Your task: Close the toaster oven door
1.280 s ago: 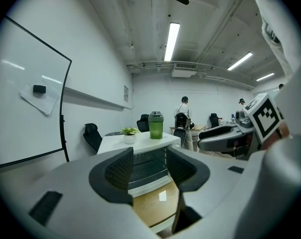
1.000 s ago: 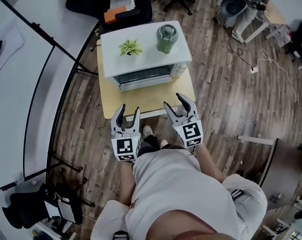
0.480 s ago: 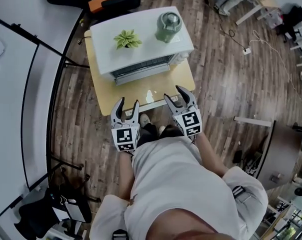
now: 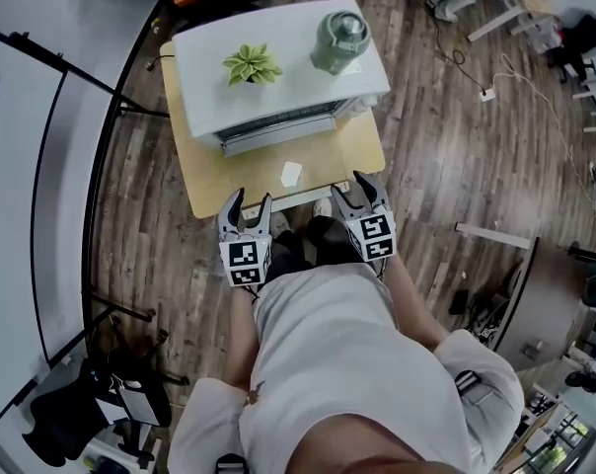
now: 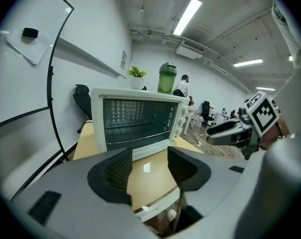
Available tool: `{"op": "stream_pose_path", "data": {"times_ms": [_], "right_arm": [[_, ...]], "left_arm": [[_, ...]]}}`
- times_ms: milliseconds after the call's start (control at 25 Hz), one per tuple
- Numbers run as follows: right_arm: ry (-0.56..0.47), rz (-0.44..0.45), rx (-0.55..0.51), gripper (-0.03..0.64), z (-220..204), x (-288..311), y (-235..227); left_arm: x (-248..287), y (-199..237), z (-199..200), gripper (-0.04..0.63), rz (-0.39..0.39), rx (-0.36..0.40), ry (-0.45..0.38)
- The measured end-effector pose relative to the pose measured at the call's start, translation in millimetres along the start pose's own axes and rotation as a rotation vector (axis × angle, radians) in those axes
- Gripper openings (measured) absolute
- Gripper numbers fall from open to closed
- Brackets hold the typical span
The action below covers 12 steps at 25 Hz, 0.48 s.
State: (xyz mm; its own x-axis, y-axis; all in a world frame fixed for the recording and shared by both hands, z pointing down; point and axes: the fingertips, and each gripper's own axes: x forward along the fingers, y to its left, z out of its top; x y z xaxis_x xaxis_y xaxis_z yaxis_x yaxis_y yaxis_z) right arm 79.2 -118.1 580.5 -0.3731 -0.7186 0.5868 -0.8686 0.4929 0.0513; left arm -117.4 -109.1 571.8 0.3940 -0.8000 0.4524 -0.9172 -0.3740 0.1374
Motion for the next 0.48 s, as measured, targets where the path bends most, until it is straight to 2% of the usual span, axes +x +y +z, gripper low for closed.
{"op": "stream_pose_path", "data": {"times_ms": [480], "right_arm": [[0.123,0.044,0.031,0.247,-62.8,20.1,-9.1]], "left_arm": [[13.2,13.3,-64.8,0.236,0.057,-0.042,0.153]]}}
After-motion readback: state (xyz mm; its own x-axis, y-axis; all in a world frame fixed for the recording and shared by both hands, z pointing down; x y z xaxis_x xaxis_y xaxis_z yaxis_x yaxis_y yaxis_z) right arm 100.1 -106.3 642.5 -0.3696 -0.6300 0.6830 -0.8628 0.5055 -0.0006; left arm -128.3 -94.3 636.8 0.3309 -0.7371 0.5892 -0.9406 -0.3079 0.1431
